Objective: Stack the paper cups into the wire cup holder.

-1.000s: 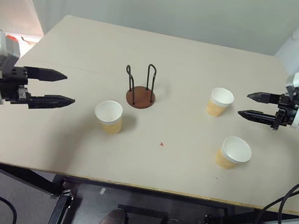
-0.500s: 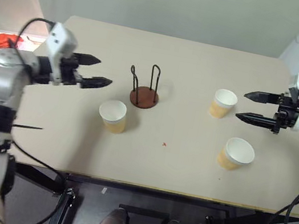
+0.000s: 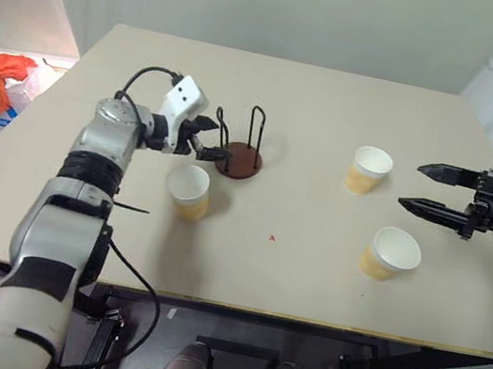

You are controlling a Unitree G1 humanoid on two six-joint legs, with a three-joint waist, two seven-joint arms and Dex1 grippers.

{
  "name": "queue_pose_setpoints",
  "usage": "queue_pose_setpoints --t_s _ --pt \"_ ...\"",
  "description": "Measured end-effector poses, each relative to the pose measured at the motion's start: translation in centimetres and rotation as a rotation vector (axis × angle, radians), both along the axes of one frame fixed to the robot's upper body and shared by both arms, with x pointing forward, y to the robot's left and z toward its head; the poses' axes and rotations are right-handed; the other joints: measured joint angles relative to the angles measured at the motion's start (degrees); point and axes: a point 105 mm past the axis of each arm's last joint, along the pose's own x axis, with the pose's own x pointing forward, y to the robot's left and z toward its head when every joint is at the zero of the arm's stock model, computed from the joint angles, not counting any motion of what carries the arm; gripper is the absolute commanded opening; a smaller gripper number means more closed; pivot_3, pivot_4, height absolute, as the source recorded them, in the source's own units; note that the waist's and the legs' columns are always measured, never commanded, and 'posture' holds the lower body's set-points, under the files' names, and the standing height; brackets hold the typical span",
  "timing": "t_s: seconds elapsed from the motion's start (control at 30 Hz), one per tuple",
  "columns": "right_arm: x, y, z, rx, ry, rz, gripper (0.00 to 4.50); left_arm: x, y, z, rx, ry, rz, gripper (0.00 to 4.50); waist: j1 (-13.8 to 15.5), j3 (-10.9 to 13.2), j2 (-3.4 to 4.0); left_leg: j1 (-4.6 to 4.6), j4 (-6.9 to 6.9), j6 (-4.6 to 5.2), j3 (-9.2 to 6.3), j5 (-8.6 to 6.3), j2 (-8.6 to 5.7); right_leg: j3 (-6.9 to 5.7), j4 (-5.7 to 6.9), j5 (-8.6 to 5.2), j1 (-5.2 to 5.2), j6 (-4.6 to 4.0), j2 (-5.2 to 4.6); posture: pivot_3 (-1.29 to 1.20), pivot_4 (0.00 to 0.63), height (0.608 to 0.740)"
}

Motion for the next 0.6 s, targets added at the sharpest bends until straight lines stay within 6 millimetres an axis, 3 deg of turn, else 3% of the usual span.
queue_pose_setpoints --t_s 0.13,0.23,0.6 --pt "-0.7 0.1 -0.1 0.005 -0.001 -0.011 4.50 0.4 -1.4 -1.3 0.019 0.024 -0.002 4.47 0.1 0.0 0.00 -0.21 0.44 0.19 0.00 -0.07 -0.07 0.08 -0.08 0.03 0.05 0.06 0.00 0.00 0.150 0.740" --pt "-1.2 -0.4 -0.2 0.001 -0.001 -0.041 4.50 0.5 -1.8 -1.5 0.021 0.028 -0.008 3.87 0.3 0.0 0.00 -0.34 0.74 0.29 0.01 -0.12 -0.11 0.11 -0.10 0.02 0.05 0.08 0.01 0.00 0.150 0.740" --pt "-2.1 -0.9 -0.1 0.018 -0.013 -0.086 4.50 0.6 -2.7 -1.3 0.016 0.014 -0.031 0.05 0.5 0.0 0.00 -0.46 0.83 0.70 0.30 0.18 -0.56 0.80 -0.16 0.02 0.05 0.65 0.05 0.00 0.150 0.740"
